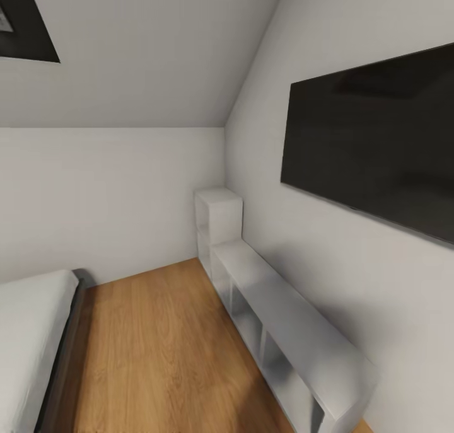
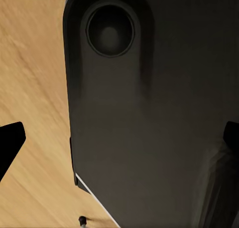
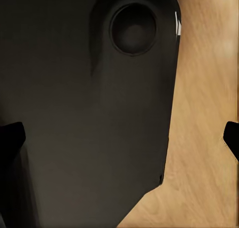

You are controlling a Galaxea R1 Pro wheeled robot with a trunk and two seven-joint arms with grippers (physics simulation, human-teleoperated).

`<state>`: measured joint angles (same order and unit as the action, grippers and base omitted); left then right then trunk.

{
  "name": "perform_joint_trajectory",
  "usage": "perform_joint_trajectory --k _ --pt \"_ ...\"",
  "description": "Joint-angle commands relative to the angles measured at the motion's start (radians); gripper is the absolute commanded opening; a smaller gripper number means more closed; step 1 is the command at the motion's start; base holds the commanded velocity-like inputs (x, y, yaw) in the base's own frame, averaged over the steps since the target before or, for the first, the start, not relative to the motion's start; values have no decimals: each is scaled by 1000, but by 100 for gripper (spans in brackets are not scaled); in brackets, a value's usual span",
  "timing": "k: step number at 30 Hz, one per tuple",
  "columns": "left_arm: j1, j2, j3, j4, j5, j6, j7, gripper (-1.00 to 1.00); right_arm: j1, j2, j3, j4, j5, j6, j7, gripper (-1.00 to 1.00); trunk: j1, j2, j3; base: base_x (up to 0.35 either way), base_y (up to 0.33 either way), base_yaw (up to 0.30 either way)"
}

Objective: Attach the digital camera to the camera tripod in the bedroom.

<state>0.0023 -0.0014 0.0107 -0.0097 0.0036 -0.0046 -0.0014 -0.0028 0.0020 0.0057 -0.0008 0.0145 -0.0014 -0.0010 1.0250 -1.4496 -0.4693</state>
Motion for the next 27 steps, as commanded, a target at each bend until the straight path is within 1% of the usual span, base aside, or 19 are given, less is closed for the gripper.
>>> perform_joint_trajectory --k 1,5,18,22,27 --pt "0 0 1 -1 1 0 0 100 0 0 0 0 1 0 0 100 0 0 -1 0 0 204" --pt "0 0 1 -1 1 -1 0 100 0 -3 0 0 1 -1 0 100 0 0 -1 0 0 243" --pt "1 3 2 -2 6 -2 0 100 0 1 -1 0 0 -5 -1 100 0 0 -1 0 0 264" --pt "0 4 3 -2 29 -1 0 100 0 1 0 0 -1 -10 -1 100 0 0 -1 0 0 268" --pt "0 3 9 -9 85 1 5 100 0 2 0 0 -2 -14 -2 100 0 0 -1 0 0 269"
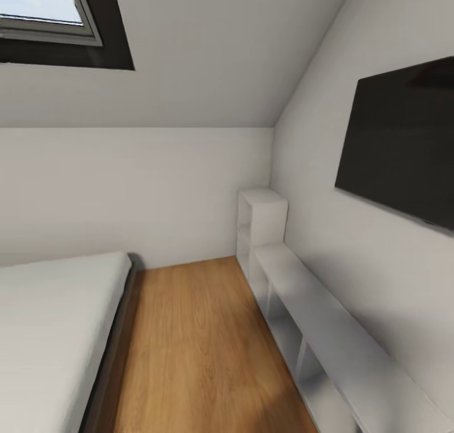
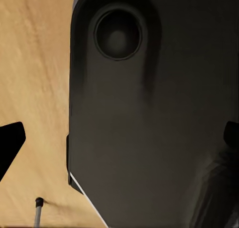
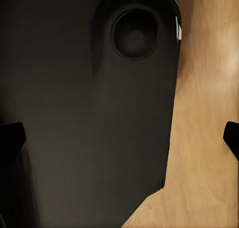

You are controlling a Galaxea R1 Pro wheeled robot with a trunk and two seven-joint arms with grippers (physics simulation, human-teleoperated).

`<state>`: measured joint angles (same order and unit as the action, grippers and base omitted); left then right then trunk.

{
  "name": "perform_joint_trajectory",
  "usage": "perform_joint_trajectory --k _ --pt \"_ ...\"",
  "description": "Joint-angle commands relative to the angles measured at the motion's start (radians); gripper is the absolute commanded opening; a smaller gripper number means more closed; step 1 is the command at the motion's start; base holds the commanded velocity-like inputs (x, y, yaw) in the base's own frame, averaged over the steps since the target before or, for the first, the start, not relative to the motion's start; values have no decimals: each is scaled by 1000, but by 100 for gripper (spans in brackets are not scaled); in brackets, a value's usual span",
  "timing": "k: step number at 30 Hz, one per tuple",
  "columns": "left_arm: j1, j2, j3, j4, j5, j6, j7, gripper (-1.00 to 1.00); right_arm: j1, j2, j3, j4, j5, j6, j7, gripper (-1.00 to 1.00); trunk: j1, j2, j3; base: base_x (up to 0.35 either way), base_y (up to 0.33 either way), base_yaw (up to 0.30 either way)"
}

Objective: Attach the digital camera to the camera tripod in the bedroom.

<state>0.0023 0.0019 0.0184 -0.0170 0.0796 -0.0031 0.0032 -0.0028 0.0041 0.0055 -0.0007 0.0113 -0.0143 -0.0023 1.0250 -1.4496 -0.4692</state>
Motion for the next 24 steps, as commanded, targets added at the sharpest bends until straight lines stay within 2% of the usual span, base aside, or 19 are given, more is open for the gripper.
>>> perform_joint_trajectory --k 1,5,12,16,17,21,24 --pt "0 -2 2 -9 31 3 3 100 0 0 0 0 1 -2 -1 100 0 0 -1 0 0 269" --pt "0 -3 5 -25 71 10 6 100 0 2 1 0 0 -2 -4 100 0 0 -1 0 0 269" --pt "1 3 8 -24 86 -1 5 100 0 -1 -1 1 1 -15 -5 100 0 0 -1 0 0 272" --pt "0 3 8 -24 112 -1 4 100 0 -2 -3 1 -2 -25 -5 100 0 0 -1 0 0 272" --pt "1 3 7 -25 152 -2 4 100 0 -4 -3 2 -3 -28 -6 100 0 0 -1 0 0 272" --pt "0 4 6 -26 204 -3 4 100 0 -5 -4 2 -3 -29 -6 100 0 0 -1 0 0 272" --pt "0 3 3 -28 223 -2 4 100 0 -7 -4 3 -4 -30 -7 100 0 0 -1 0 0 272"
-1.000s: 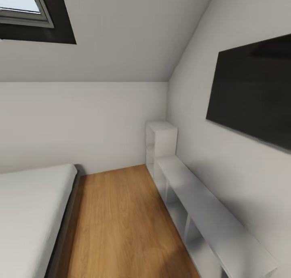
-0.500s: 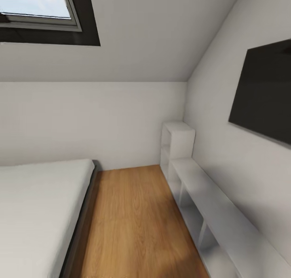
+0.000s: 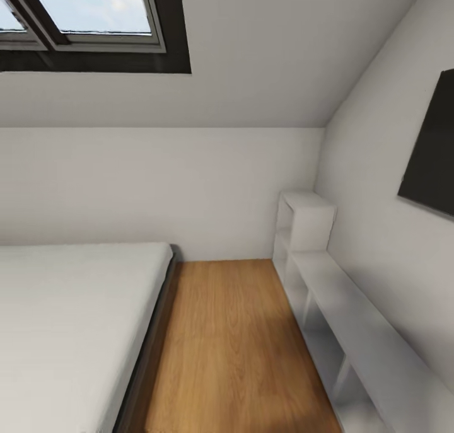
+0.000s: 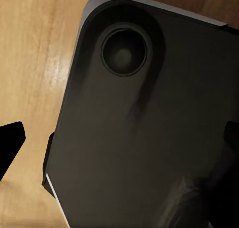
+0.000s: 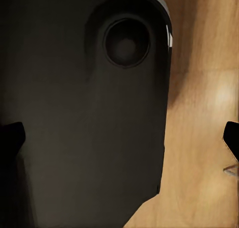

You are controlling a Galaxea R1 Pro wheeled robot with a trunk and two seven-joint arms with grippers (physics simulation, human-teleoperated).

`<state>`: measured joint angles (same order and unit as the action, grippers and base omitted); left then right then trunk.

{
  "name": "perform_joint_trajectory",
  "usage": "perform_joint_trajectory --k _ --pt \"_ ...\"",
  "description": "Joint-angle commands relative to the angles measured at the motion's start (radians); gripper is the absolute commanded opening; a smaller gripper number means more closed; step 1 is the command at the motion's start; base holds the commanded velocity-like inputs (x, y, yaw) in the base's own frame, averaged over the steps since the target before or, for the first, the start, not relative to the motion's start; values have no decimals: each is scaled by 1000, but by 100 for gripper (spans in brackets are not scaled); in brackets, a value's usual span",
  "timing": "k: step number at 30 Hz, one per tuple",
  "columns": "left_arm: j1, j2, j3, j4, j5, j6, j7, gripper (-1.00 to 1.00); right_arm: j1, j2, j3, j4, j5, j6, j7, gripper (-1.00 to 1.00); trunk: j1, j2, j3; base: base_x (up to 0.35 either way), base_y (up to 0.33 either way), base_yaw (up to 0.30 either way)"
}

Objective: Attach the digital camera to the camera tripod in the bedroom.

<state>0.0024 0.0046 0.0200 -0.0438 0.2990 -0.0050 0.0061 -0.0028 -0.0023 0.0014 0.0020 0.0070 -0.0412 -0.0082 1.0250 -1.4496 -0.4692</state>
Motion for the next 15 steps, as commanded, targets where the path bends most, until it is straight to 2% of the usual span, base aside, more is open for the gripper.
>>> perform_joint_trajectory --k 1,15 --pt "0 0 1 -2 4 -1 1 100 0 0 0 1 1 -3 -1 100 0 0 -1 0 0 272" --pt "0 4 -5 -6 4 -1 1 100 0 1 3 1 3 -1 0 100 0 0 -1 0 0 272"
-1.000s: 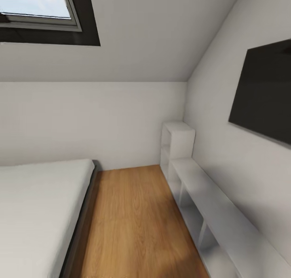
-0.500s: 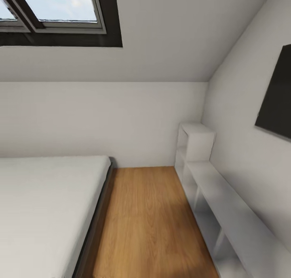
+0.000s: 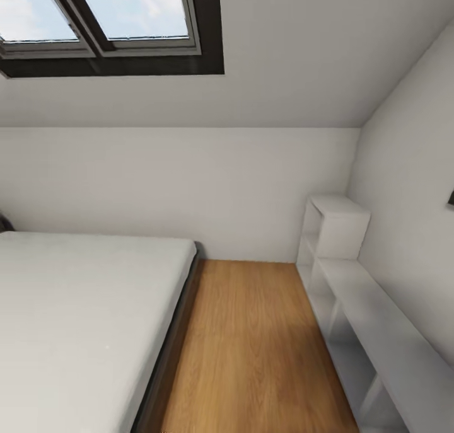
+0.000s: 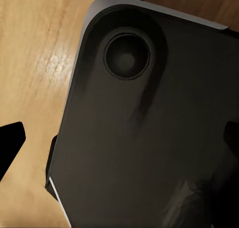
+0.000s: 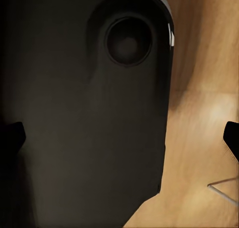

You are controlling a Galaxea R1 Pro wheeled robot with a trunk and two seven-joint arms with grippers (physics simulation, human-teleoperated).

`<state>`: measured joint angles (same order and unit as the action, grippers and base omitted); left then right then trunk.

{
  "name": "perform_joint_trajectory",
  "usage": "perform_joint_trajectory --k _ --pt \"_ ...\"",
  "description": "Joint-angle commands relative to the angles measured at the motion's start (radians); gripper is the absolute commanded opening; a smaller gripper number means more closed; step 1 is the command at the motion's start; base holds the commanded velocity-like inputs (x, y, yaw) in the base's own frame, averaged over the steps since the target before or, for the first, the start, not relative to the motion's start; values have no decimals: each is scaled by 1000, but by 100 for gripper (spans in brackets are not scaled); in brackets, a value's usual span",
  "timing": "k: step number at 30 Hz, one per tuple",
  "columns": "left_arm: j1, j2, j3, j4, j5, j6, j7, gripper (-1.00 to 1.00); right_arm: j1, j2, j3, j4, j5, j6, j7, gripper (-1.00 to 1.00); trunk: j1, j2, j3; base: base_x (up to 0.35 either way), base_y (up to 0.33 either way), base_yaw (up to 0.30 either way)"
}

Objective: Attach the digital camera to the camera tripod in the bedroom.

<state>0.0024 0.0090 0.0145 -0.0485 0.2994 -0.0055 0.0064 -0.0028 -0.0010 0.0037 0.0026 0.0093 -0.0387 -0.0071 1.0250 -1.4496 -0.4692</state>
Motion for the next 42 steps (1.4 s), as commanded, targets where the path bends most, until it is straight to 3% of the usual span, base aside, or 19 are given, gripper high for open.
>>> perform_joint_trajectory --k 1,42 --pt "0 0 1 -1 4 -1 0 100 0 0 0 1 1 -3 -1 100 0 0 -1 0 0 272" --pt "1 0 1 -1 4 -1 0 100 0 -7 -1 10 -2 -27 -2 100 0 0 2 0 0 272"
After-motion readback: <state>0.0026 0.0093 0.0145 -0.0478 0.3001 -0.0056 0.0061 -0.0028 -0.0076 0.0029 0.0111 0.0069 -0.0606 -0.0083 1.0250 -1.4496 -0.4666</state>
